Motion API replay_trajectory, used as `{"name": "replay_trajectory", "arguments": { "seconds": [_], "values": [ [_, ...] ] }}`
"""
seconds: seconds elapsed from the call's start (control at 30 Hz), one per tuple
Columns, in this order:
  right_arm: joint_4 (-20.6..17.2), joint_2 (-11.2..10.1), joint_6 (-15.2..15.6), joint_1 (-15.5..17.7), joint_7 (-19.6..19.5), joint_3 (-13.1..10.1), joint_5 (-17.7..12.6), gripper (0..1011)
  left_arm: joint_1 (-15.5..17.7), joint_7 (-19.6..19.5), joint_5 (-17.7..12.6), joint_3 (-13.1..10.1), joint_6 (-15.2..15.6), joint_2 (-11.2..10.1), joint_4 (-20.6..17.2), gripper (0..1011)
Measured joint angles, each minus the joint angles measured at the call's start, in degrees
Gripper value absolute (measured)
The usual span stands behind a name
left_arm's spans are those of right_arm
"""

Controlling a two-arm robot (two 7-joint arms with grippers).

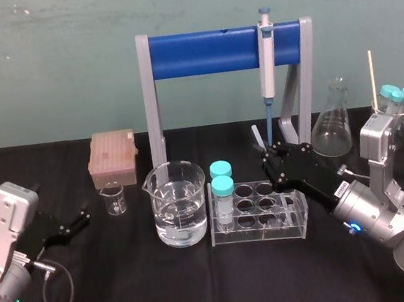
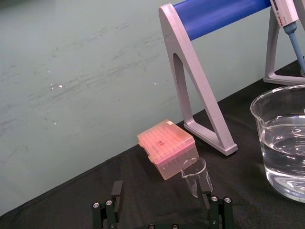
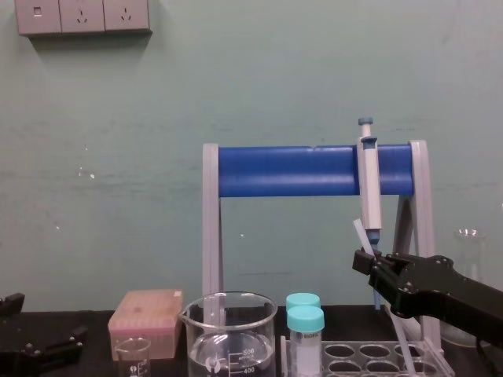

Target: Pick up the stirring rod with one hand, then place it down.

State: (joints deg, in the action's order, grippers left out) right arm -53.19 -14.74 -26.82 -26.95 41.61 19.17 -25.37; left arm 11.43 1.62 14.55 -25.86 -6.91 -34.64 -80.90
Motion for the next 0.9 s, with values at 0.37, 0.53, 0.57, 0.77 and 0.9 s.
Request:
{"name": "replay_trajectory", "arguments": {
  "seconds": [0.37,0.53,0.57,0.77,0.9],
  "values": [
    [0.03,0.05,-0.06,0.00,0.18,-0.07,-0.15,241,0.00,0.00,0.00,0.00,0.00,0.00,0.00,1000],
    [0.05,0.05,-0.08,0.00,0.21,-0.09,-0.17,381,0.00,0.00,0.00,0.00,0.00,0.00,0.00,1000],
    [0.05,0.05,-0.08,0.00,0.22,-0.08,-0.17,413,0.00,0.00,0.00,0.00,0.00,0.00,0.00,1000],
    [0.06,0.05,-0.11,0.00,0.24,-0.08,-0.20,618,0.00,0.00,0.00,0.00,0.00,0.00,0.00,1000],
    [0.06,0.05,-0.14,0.00,0.27,-0.08,-0.21,741,0.00,0.00,0.00,0.00,0.00,0.00,0.00,1000]
  ]
}}
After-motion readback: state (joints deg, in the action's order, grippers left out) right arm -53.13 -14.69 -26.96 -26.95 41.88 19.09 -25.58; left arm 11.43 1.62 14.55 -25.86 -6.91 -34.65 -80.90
